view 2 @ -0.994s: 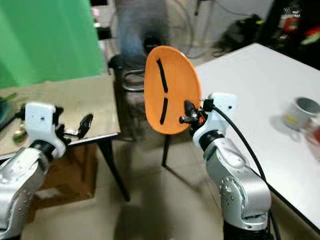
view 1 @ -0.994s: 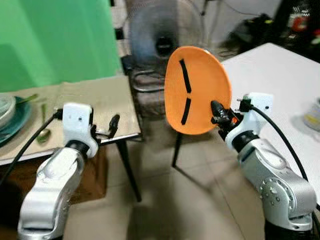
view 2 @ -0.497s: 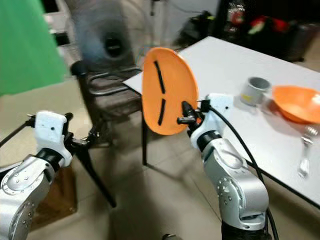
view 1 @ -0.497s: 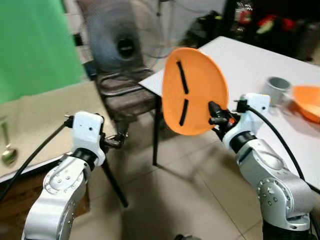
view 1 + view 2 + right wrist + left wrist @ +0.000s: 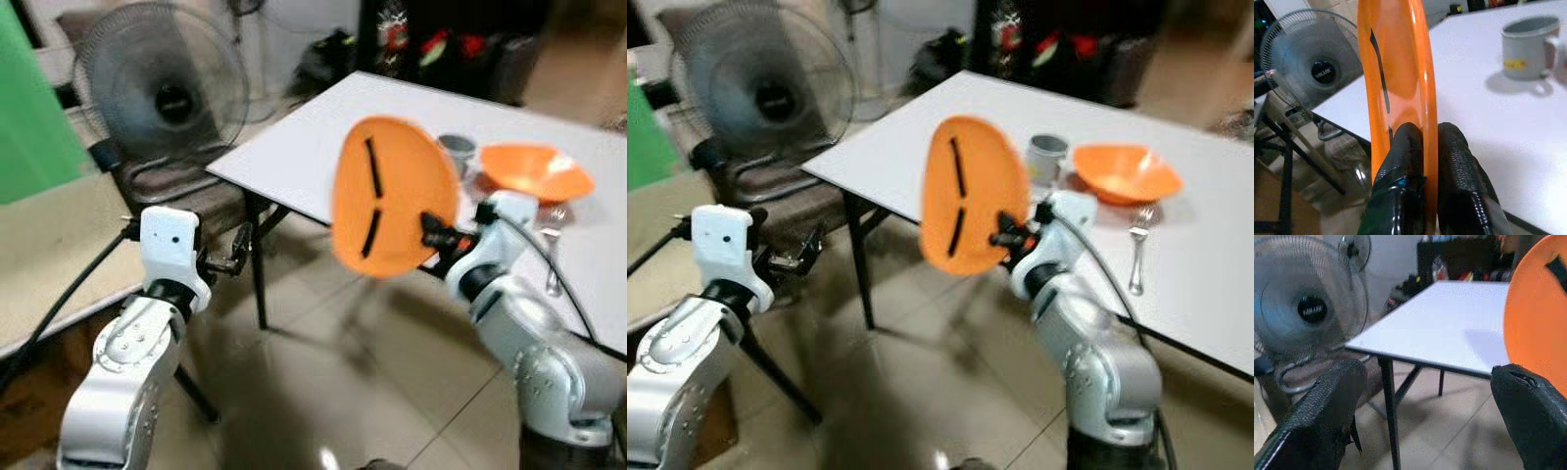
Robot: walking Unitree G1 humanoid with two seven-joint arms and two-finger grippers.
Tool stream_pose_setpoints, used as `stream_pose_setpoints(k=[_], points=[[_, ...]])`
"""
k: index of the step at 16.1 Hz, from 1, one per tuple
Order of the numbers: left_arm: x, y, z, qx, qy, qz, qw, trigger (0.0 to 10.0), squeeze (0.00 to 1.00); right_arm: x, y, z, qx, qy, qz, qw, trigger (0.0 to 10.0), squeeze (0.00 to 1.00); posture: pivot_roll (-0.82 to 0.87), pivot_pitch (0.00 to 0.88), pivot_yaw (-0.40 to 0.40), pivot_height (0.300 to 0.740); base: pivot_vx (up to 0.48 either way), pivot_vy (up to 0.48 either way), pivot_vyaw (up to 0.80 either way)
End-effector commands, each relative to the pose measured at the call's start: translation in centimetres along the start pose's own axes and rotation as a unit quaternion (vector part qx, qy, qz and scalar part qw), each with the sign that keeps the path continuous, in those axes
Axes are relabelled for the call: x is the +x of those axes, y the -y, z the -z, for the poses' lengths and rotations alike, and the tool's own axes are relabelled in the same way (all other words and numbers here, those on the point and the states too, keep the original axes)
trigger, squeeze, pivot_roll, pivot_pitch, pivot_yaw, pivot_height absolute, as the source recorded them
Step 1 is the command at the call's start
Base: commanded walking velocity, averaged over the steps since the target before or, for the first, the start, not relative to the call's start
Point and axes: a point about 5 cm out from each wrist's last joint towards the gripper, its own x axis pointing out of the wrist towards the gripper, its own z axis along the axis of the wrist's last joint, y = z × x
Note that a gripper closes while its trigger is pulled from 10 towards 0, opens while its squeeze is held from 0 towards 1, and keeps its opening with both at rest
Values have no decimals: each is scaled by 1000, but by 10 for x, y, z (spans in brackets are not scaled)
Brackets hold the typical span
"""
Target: Setting the table
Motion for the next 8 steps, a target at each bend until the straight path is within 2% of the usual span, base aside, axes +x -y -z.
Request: stream_pose_setpoints(k=[1,3,5,8], points=[[2,-3,-1,5,-1,-7,1000,10000,0,1,-9,-6,0,13,-18,1000,10000,0,-107,0,22,740,0,0,0],[5,-2,-2,6,3,-4,1000,10000,0,1,-9,-7,0,11,-17,1000,10000,0,-117,0,24,740,0,0,-800],[10,0,-6,3,12,-2,1000,10000,0,0,-7,-7,-2,9,-13,1000,10000,0,-134,0,14,740,0,373,-800],[11,0,-3,2,8,1,1000,10000,0,-2,-7,-7,-3,7,-10,1000,10000,0,-144,6,20,740,0,401,0]])
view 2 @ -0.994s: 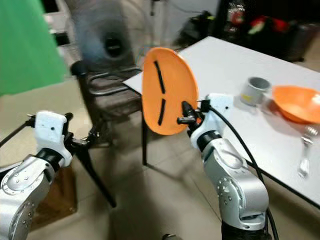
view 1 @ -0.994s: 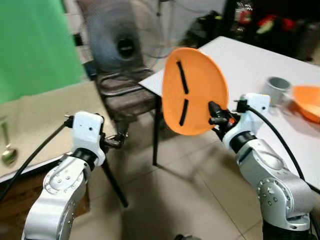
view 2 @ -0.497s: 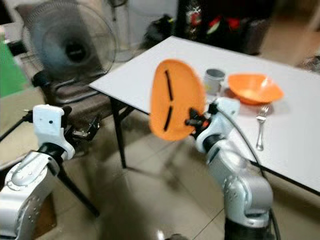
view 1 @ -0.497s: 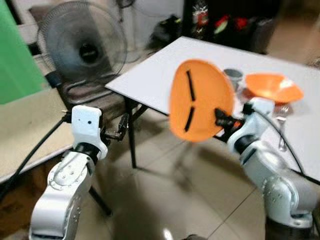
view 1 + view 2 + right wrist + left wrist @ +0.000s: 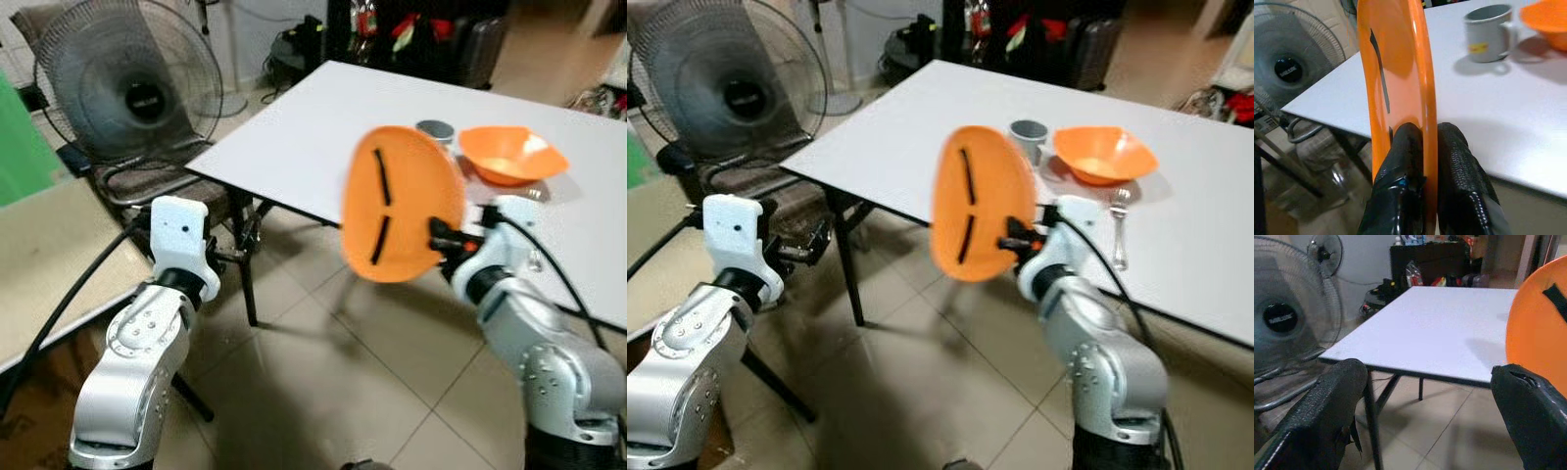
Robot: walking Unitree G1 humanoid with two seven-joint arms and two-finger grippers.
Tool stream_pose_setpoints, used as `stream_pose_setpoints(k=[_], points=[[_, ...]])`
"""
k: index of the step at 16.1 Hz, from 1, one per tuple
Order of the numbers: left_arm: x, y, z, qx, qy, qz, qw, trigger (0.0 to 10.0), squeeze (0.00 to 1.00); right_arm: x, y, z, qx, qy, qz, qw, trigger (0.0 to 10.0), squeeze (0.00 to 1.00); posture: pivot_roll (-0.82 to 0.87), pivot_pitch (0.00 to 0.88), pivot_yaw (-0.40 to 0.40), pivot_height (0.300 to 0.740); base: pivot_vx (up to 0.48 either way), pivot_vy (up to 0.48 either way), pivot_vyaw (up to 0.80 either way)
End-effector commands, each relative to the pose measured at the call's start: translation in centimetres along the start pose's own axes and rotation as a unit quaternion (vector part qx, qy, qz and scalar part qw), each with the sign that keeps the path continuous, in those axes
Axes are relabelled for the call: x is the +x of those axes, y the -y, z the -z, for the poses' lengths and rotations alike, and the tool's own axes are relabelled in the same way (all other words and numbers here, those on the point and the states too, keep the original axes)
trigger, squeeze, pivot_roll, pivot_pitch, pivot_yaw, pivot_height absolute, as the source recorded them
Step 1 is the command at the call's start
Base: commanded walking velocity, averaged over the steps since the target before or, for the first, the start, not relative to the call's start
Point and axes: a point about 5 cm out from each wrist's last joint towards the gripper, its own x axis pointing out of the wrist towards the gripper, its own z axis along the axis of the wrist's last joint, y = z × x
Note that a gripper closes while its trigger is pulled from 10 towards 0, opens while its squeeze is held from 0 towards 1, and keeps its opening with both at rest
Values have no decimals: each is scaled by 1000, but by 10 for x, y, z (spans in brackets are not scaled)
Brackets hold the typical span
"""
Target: Setting the table
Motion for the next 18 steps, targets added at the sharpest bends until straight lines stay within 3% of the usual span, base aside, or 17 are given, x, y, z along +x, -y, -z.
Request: stream_pose_setpoints(k=[1,3,5,7,12,18], points=[[0,-5,2,5,-5,-7,1000,10000,0,-2,-16,-8,-2,19,-33,999,10000,0,-145,8,21,740,0,405,0],[2,-6,0,15,-1,-6,1000,10000,0,-3,-15,-7,1,16,-29,999,10000,0,-145,8,21,740,0,144,0],[2,-5,1,33,-6,-5,999,10000,0,-3,-16,-6,2,14,-28,1000,10000,0,-141,9,19,740,0,-480,-400],[0,-6,2,1,-3,-8,1000,10000,0,-2,-16,-6,3,12,-27,1000,10000,0,-141,9,19,740,0,-240,-400],[-2,-9,1,10,4,-9,1000,10000,0,2,-19,-3,-3,-5,-44,999,10000,0,-135,0,8,740,0,0,0],[-6,-8,1,1,8,9,1000,10000,0,3,-20,-2,-30,-7,-52,998,10000,0,-129,0,2,740,404,0,0]])
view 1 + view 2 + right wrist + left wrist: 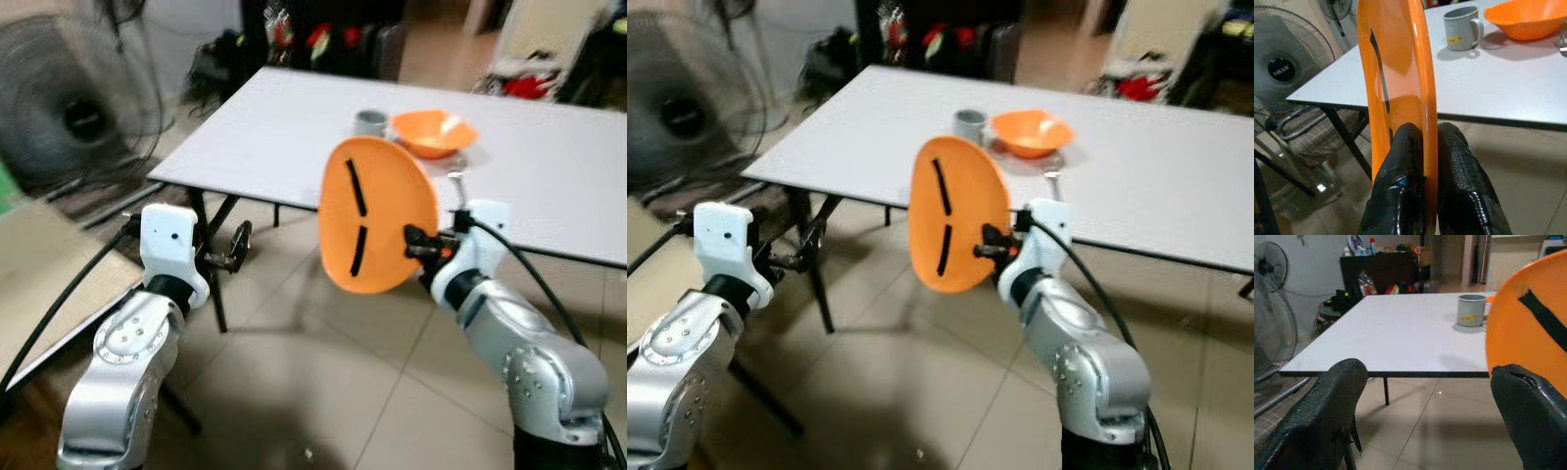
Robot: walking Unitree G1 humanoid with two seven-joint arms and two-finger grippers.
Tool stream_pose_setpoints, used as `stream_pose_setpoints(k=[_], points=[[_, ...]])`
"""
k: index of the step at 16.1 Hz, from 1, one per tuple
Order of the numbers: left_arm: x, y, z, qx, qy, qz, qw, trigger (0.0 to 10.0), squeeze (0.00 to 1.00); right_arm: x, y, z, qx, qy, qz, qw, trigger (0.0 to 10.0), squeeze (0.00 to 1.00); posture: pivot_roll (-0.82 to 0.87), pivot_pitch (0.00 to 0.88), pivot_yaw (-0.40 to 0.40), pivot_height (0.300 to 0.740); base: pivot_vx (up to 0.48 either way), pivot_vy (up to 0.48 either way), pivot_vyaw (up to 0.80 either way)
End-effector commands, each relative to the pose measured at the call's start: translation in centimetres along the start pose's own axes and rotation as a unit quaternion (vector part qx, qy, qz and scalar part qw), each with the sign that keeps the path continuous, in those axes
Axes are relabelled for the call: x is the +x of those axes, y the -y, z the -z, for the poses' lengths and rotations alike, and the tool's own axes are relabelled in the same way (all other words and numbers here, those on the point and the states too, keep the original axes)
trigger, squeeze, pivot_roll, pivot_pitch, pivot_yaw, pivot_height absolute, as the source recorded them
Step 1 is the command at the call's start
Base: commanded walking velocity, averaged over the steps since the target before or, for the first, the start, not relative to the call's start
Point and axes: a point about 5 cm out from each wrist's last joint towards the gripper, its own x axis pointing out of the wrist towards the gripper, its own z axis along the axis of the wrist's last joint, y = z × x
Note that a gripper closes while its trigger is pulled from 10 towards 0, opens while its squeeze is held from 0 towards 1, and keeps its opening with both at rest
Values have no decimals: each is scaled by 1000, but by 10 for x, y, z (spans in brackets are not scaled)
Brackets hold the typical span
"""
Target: Setting the table
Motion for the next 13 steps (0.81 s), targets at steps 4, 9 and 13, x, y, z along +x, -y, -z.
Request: stream_pose_setpoints(k=[4,9,13], points=[[-2,0,-5,2,12,4,1000,10000,0,2,-5,-9,-18,21,-14,1000,10000,0,-125,0,-3,740,480,0,0],[-3,-4,-4,5,12,-5,1000,10000,0,4,-6,-9,-24,19,-23,999,10000,0,-124,0,-17,740,454,0,0],[-4,-4,-3,4,8,1,1000,10000,0,5,-8,-9,-27,20,-27,999,10000,0,-120,0,-10,740,447,0,0]])
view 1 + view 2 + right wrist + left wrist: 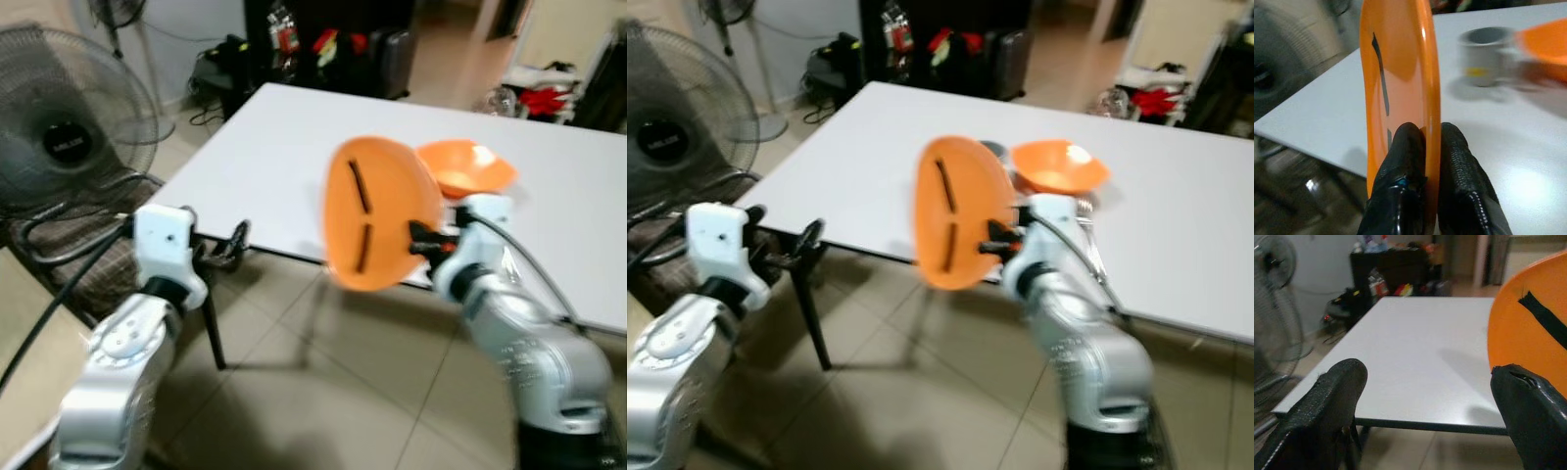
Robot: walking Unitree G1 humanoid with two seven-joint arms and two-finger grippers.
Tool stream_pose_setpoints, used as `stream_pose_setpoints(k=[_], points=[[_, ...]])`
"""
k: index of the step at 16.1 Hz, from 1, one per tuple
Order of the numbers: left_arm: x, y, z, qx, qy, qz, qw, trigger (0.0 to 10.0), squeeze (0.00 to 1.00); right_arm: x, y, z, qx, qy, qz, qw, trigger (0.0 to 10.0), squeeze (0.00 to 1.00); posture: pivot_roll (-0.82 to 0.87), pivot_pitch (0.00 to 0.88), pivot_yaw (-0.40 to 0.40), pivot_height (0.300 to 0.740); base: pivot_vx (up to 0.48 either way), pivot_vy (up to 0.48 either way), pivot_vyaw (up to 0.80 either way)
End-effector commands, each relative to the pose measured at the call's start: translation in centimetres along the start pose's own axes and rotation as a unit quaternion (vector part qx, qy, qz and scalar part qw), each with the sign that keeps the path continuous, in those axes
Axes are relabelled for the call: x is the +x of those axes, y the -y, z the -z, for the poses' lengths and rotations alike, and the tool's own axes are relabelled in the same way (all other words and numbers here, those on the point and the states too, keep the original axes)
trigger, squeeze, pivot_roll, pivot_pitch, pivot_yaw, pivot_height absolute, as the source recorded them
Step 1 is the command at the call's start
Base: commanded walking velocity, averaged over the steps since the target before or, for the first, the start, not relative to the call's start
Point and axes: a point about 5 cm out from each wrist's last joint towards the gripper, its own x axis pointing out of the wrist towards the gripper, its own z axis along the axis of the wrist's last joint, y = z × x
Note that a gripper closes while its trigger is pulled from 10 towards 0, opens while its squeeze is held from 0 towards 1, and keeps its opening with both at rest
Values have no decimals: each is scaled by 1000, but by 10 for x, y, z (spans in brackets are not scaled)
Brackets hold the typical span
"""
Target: Setting the table
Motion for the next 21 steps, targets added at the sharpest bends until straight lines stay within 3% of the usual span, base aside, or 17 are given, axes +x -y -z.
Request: stream_pose_setpoints(k=[1,7,8,12,15,21], points=[[1,8,-4,-4,8,19,1000,10000,0,-3,3,-8,-8,21,2,1000,10000,0,-117,0,-11,740,442,0,0],[-4,12,-5,-5,9,29,1000,10000,0,-3,2,-5,6,14,-5,1000,10000,0,-96,0,-24,740,441,0,0],[-6,12,-5,-6,10,31,999,10000,0,-4,2,-4,31,13,-12,999,10000,0,-95,0,-24,740,439,0,-788],[-11,13,-4,-7,7,38,999,10000,0,-12,1,-8,59,29,-45,997,10000,0,-95,0,-20,740,395,0,-339],[-14,11,-4,-9,8,32,999,10000,0,-20,-8,-19,80,52,-117,988,10000,0,-96,5,-13,740,0,0,0],[-18,11,-4,-8,4,51,999,10000,0,-31,-8,-14,133,32,-150,979,10000,0,-102,19,1,740,0,0,0]])
